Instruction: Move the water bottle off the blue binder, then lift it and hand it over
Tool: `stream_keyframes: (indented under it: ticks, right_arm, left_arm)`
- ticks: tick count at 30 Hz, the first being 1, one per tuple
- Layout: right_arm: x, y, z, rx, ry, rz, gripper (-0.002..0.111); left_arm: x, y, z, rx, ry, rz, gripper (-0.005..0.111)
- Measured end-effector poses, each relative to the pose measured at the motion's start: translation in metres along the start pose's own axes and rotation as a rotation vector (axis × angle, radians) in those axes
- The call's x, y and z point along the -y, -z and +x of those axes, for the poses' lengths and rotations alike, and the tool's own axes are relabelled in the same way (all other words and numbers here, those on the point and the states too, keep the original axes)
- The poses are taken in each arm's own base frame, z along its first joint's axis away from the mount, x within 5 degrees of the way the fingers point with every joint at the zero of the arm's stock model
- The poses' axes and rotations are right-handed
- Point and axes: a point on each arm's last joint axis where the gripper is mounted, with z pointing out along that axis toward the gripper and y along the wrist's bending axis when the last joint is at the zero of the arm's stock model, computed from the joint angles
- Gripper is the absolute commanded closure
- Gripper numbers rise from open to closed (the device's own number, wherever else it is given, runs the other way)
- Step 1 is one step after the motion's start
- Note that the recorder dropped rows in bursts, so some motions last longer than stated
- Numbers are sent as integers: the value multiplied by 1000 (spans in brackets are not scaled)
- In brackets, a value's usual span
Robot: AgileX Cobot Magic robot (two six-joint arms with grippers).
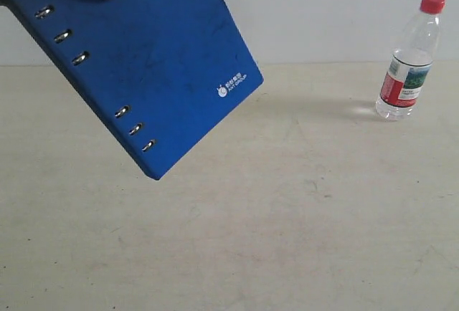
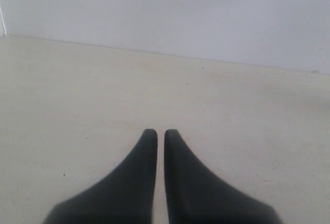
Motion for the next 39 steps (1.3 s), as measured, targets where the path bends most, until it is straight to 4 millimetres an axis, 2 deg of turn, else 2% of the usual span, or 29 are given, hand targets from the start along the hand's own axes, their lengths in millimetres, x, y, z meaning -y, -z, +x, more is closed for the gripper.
stream_keyframes:
  ticks: [3,7,10,14,18,27,34,39]
  right_arm:
    - [-3,6,-18,223,251,28,108]
    - [4,8,-21,258,383,182,108]
    - [16,7,-8,98,402,305,108]
    - [32,14,21,-251,357,430,108]
    - [33,16,26,-317,368,417,108]
    - [31,15,28,-331,339,381,108]
    - [20,8,9,-116,472,275,108]
    - [17,7,14,-165,508,228,108]
  left_arm:
    - [0,0,0,2,0,0,102]
    - [0,1,1,7,0,0,102]
    - [0,1,1,7,0,0,102]
    - [0,1,1,7,0,0,102]
    - [0,1,1,7,0,0,102]
    - [0,1,1,7,0,0,102]
    - [0,1,1,7,0,0,102]
    - [0,1,1,7,0,0,102]
